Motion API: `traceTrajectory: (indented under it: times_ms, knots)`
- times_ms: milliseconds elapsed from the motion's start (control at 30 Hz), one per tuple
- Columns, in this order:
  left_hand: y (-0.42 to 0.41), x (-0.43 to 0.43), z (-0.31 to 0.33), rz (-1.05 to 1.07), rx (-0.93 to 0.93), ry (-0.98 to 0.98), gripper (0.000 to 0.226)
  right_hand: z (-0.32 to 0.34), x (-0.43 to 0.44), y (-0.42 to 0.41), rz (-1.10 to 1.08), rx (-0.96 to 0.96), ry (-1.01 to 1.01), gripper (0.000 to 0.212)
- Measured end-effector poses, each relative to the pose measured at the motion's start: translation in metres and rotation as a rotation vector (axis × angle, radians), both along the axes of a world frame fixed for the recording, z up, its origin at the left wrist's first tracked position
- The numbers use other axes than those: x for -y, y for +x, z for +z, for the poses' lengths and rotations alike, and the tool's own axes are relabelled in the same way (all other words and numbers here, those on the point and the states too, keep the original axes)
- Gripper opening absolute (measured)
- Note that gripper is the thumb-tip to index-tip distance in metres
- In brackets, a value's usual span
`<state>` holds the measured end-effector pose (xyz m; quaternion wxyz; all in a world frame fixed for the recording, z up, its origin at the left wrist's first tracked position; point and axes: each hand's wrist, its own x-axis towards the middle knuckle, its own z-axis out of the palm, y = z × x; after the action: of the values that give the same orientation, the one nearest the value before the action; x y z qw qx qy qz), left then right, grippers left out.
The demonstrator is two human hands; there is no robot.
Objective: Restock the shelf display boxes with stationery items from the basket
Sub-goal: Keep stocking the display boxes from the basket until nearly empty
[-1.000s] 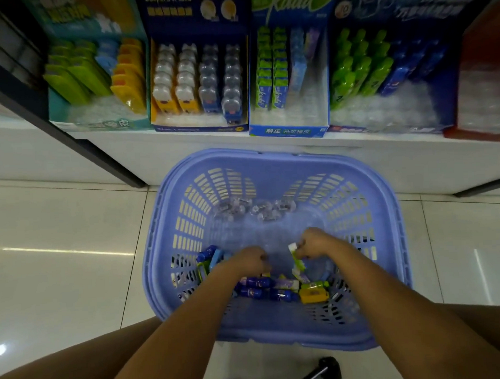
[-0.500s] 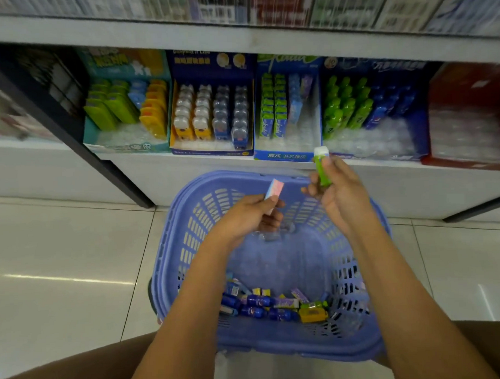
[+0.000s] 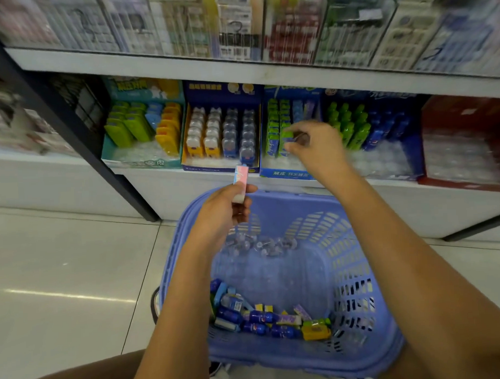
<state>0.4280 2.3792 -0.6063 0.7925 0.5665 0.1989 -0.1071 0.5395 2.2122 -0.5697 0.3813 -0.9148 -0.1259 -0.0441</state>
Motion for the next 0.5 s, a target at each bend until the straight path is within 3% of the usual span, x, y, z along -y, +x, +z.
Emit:
traceTrajectory:
  times_ms: [100,500]
  knots:
    - [0.001,0.0,0.0,0.007,-0.016,-0.008,0.032,-0.008,-0.006,0.0,0.052,0.062,-0.036,0.029]
    - [0.003,0.001,-0.008,-0.053,0.003,0.045,0.03,-0.019,-0.008,0.0,0.065,0.141,0.155,0.02]
